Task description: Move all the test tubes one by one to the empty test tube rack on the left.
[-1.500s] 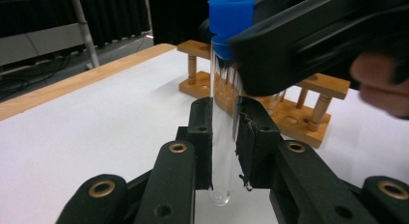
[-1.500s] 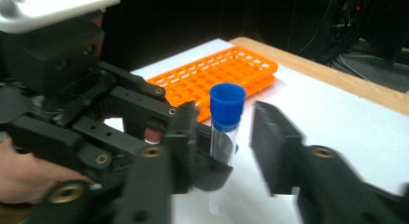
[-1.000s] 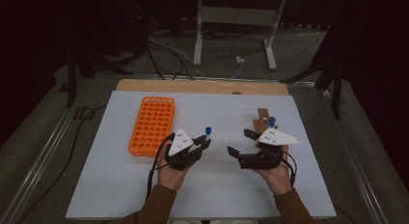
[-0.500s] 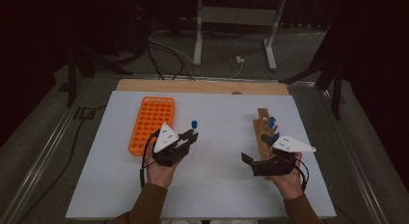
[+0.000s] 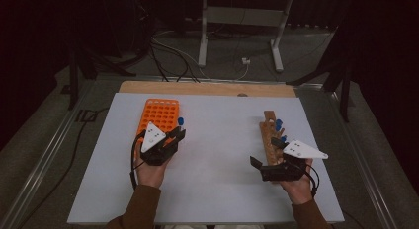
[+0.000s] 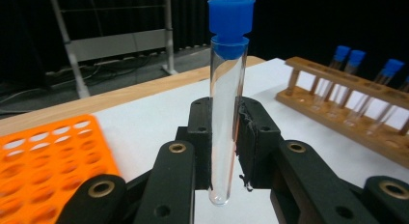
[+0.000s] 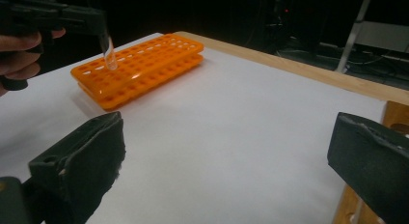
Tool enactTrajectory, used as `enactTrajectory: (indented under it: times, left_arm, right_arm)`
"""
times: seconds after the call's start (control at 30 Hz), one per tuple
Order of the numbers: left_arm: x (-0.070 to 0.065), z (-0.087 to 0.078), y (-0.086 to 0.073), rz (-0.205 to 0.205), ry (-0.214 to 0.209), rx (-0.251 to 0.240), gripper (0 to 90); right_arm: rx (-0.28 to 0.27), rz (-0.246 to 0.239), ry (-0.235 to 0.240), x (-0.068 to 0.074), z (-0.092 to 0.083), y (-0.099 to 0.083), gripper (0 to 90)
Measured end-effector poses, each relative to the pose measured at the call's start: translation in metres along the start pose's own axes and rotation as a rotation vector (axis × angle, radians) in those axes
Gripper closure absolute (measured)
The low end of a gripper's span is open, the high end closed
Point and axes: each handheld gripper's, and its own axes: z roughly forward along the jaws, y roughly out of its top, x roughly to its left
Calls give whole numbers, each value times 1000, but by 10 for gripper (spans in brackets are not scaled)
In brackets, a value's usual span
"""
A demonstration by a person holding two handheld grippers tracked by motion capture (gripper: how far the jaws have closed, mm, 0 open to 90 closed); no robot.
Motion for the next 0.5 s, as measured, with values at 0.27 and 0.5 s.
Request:
enactTrajectory:
  times: [0.27, 0.5]
  left_arm:
    - [15, -4, -12, -9, 60, 27, 778]
    - [23, -8, -25, -17, 96, 55, 778]
  right_arm:
    - [-7, 16, -2, -4, -2, -2, 0]
    - [3, 1, 6, -1, 2, -3, 0]
